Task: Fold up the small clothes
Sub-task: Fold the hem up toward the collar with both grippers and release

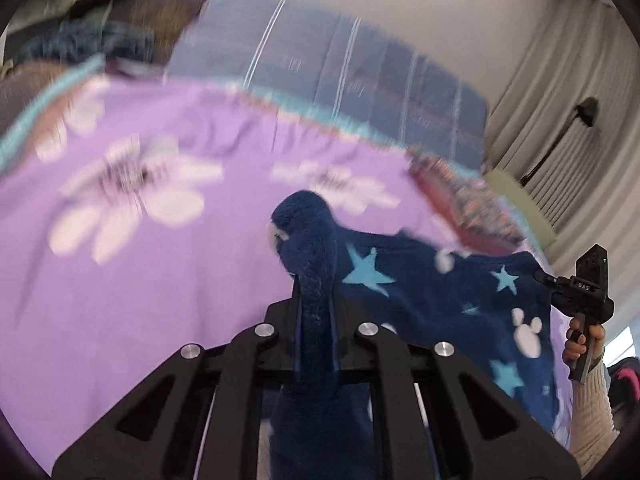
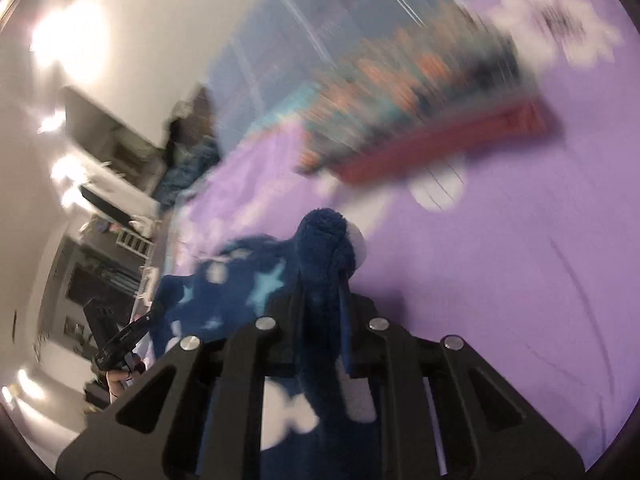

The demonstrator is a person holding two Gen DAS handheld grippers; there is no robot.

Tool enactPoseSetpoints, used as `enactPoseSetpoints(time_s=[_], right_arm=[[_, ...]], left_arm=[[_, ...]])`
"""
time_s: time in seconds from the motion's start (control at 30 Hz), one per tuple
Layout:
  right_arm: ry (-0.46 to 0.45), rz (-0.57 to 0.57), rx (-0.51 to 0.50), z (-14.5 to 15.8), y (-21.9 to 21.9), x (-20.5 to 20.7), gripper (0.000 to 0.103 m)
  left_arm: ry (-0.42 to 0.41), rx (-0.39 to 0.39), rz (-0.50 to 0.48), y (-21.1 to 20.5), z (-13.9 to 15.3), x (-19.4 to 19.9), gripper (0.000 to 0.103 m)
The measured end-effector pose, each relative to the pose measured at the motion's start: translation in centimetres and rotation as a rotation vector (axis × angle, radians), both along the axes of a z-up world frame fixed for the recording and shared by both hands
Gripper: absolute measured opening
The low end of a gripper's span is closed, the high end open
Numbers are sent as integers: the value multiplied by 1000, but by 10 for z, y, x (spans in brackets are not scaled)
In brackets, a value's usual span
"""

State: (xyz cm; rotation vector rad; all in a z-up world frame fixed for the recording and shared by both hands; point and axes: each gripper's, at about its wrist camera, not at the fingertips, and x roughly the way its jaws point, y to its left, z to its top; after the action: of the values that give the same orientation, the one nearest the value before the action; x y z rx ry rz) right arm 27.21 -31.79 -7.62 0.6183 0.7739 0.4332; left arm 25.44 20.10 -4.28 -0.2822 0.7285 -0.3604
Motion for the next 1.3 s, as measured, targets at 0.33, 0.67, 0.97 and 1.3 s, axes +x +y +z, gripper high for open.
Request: enactPoseSetpoints(time_s=[0.33, 0.67, 0.97, 1.3], right_arm=[[110, -140, -298, -34, 20, 37, 23], [100, -196, -284, -26, -36, -38, 46], [145, -141, -217, -38, -54, -75, 14], [148, -23, -169, -44, -56, -82, 14]], left_arm=[[38, 157, 48, 11, -11, 19, 18], [54, 217, 60, -1, -22, -27, 52], [-59, 266, -339, -170, 24, -107, 52], [-59, 363, -715, -362, -24, -200, 68]])
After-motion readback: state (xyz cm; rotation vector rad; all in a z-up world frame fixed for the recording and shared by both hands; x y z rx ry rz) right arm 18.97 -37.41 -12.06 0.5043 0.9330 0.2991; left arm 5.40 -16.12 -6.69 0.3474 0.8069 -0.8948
